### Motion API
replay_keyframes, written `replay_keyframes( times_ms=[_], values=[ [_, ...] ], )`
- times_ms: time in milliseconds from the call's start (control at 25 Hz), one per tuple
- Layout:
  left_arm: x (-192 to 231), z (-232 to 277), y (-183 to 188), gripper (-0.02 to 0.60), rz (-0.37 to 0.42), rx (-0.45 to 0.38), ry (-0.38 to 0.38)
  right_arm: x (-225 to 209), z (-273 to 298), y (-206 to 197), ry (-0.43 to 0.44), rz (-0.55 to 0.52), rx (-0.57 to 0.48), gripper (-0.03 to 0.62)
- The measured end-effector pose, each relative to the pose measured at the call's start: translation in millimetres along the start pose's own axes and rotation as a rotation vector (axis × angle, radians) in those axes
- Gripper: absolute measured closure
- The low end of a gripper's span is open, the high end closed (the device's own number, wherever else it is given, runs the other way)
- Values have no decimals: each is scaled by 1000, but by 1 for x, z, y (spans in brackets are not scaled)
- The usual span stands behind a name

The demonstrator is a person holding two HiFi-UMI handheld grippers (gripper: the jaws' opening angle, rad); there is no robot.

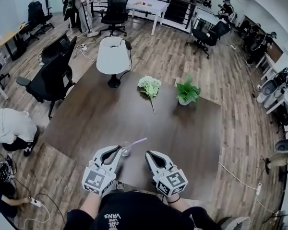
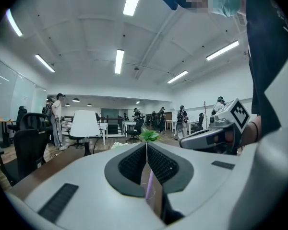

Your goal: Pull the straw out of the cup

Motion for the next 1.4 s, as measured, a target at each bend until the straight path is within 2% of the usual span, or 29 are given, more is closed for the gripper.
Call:
replay_keyframes(
  times_ms=[440,920,1400],
  values=[
    [-1,24,-15,560,-14,57,-96,-10,0,1,-41,17,-4,576],
    [0,32,-31,560,-28,94,-103,-11,3,0,-40,16,2,576],
    [-11,45,-59,560,-29,170,-141,-12,-2,-3,-64,31,0,576]
  ],
)
Point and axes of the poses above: the fingertips, and each gripper's own axes: z forward along the fingers, x to its left, y out of its top, the point moved 7 cm from there along -z, backward along the fingers, and after that the axes turned 14 degrees about z, right-handed, at the moved point
